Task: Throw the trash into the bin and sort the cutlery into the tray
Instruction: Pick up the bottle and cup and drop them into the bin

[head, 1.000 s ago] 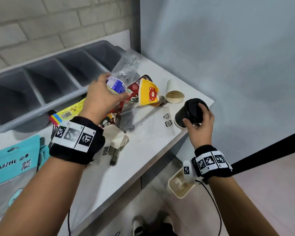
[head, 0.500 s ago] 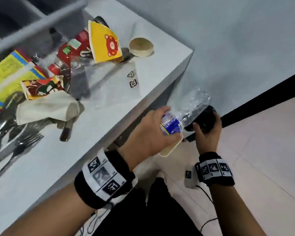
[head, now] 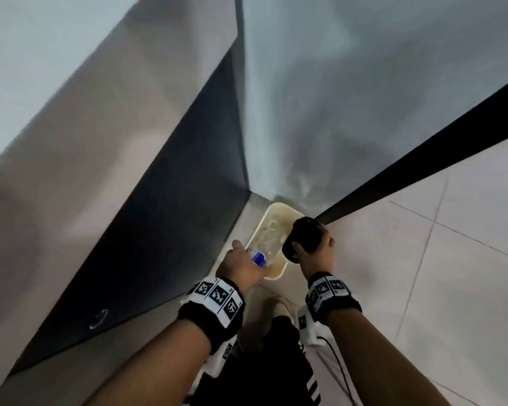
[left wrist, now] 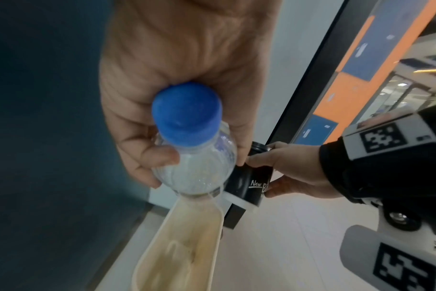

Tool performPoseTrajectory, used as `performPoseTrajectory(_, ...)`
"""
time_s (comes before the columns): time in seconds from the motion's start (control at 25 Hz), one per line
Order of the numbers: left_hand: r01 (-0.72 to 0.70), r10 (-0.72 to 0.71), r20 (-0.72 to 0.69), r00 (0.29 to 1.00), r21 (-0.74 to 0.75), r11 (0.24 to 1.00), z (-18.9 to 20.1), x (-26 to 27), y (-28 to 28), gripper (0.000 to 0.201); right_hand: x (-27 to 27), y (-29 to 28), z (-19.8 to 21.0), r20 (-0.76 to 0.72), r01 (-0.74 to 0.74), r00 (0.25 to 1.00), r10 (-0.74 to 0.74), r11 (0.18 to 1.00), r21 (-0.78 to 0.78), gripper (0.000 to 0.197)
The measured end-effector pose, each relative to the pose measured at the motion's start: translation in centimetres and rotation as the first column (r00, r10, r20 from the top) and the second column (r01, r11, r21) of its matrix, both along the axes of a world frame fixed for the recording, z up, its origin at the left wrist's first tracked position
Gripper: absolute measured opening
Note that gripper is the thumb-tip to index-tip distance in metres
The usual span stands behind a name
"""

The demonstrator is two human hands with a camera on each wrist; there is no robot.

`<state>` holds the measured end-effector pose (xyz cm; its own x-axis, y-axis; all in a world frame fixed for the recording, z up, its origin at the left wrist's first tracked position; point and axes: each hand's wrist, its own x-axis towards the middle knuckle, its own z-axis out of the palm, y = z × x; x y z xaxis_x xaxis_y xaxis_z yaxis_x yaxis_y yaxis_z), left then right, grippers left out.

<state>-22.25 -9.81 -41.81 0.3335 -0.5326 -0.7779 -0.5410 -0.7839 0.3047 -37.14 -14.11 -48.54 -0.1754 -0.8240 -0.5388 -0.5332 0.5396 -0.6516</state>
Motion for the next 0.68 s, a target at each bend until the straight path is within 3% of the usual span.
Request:
performPoseTrajectory(0.2, 0.017, -0.016, -0.005, 1.000, 0.075, 0.997, -11.2, -0.9, -2.3, 0.072, 0.8, -1.5, -9.0, -0.022, -0.050, 0.998, 0.054, 0.987, 0.155, 0.069)
performPoseTrajectory(0.36, 0.048, -0.054, 0.060, 0.997, 0.105, 0.993, -16.4, -1.0, -3.7, 0.073, 1.7, -2.7, -13.8, -0.069, -0.135, 0.986, 0.152, 0.970, 0.202, 0.066)
performPoseTrajectory(0.44, 0.059, -0.061, 0.017, 0.998, 0.074, 0.995, -18.9, -1.2, -4.2, 0.072, 2.2, -3.4, -15.9, -0.077, -0.153, 0.981, 0.176, 0.957, 0.245, 0.067)
performPoseTrajectory(0.56, 0.069, -0.069, -0.089, 0.994, -0.006, 0.998, -20.4, -0.9, -4.2, 0.062, 2.0, -3.9, -17.2, -0.066, -0.151, 0.981, 0.184, 0.928, 0.340, 0.071)
performPoseTrajectory(0.68, 0.078, -0.082, -0.067, 0.994, -0.059, 0.995, -17.4, -0.6, -3.7, 0.049, 1.1, -3.7, -14.9, -0.089, -0.161, 0.976, 0.199, 0.933, 0.323, 0.052)
